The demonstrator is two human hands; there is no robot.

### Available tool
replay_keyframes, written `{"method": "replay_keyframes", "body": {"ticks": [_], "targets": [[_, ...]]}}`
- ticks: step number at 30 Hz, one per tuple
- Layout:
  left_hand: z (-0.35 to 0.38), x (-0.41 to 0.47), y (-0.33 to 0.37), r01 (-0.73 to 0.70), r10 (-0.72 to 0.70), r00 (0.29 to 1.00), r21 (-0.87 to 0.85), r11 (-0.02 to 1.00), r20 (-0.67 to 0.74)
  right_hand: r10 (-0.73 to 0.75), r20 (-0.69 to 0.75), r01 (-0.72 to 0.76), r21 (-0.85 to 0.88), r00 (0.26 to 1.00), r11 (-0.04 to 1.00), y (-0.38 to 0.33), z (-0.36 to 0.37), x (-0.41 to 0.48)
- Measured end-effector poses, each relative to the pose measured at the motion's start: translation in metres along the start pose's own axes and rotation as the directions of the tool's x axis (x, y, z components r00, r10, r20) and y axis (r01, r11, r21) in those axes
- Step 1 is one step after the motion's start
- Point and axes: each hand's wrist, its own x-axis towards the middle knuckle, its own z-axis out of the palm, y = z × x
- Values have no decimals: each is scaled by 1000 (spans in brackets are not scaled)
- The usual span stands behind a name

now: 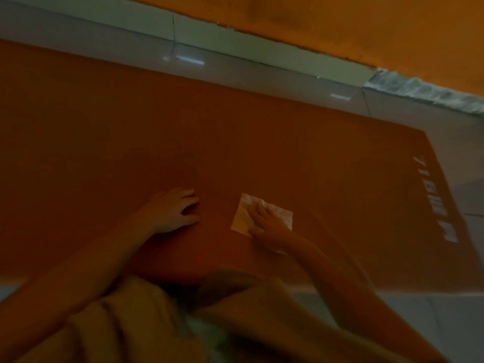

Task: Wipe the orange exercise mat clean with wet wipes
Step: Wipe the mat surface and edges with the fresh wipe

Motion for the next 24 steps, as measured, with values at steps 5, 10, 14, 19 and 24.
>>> {"method": "replay_keyframes", "body": {"ticks": [5,10,14,19,24], "targets": [[-1,-21,0,21,-21,999,-1,1000,-41,104,-36,-104,9,994,995,36,-6,-32],[-11,-15,11,104,-96,987,57,993,-128,116,-82,-116,14,990,993,50,-7,-23],[-13,4,34,163,-159,983,45,986,-88,36,-92,-32,47,995,998,44,2,-42],[3,36,74,155,-145,984,96,983,-105,31,-16,-31,5,999,999,63,6,-76],[15,40,89,228,-203,959,118,966,-197,138,-92,-129,96,986,987,85,4,-51]]}}
